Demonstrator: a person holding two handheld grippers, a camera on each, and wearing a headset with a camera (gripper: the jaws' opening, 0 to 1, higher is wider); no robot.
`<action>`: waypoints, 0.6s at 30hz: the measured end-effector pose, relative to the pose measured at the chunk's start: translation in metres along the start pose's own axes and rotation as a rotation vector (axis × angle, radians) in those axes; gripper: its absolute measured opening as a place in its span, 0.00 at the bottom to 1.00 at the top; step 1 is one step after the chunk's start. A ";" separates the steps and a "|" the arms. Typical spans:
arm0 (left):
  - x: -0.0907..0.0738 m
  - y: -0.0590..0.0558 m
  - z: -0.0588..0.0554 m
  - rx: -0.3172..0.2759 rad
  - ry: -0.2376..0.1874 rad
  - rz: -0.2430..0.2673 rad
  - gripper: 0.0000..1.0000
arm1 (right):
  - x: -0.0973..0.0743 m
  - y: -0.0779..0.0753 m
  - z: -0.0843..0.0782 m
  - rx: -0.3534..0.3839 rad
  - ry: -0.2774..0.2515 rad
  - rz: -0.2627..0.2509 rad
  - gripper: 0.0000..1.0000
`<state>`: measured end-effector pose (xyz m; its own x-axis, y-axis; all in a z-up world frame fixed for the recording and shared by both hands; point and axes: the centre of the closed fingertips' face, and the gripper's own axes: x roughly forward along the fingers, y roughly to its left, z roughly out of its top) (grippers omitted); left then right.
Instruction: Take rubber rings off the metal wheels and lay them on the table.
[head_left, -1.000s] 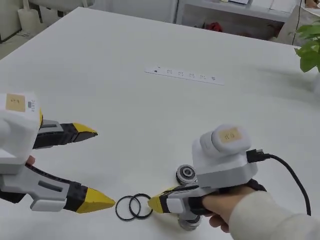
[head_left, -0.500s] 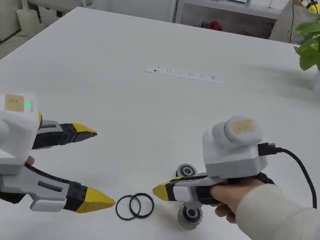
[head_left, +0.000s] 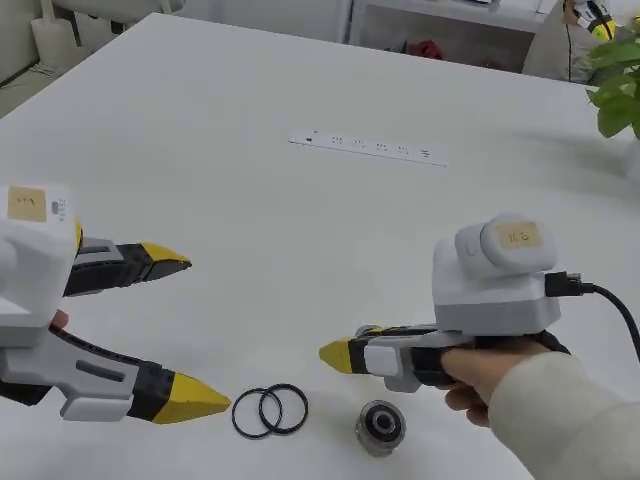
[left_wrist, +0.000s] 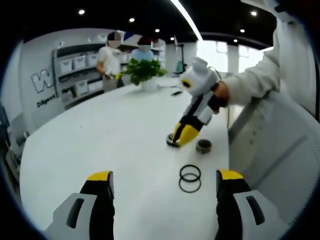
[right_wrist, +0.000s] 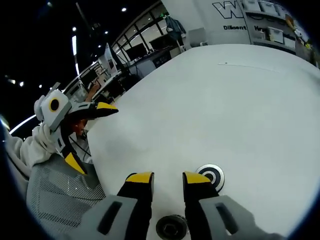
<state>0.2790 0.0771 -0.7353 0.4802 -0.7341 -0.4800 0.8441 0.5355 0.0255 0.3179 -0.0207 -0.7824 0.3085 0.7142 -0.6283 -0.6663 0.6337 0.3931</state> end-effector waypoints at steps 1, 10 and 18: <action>0.000 0.000 0.000 0.001 0.001 -0.001 0.85 | -0.002 -0.002 0.002 0.005 -0.009 -0.004 0.20; 0.000 -0.001 0.000 0.000 -0.002 -0.005 0.86 | -0.017 -0.019 0.016 0.043 -0.078 -0.040 0.24; 0.001 -0.002 0.000 -0.004 0.001 -0.009 0.87 | -0.028 -0.032 0.021 0.064 -0.117 -0.069 0.29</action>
<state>0.2778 0.0759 -0.7358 0.4726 -0.7386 -0.4807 0.8473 0.5308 0.0176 0.3452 -0.0546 -0.7634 0.4318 0.6956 -0.5742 -0.5971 0.6976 0.3961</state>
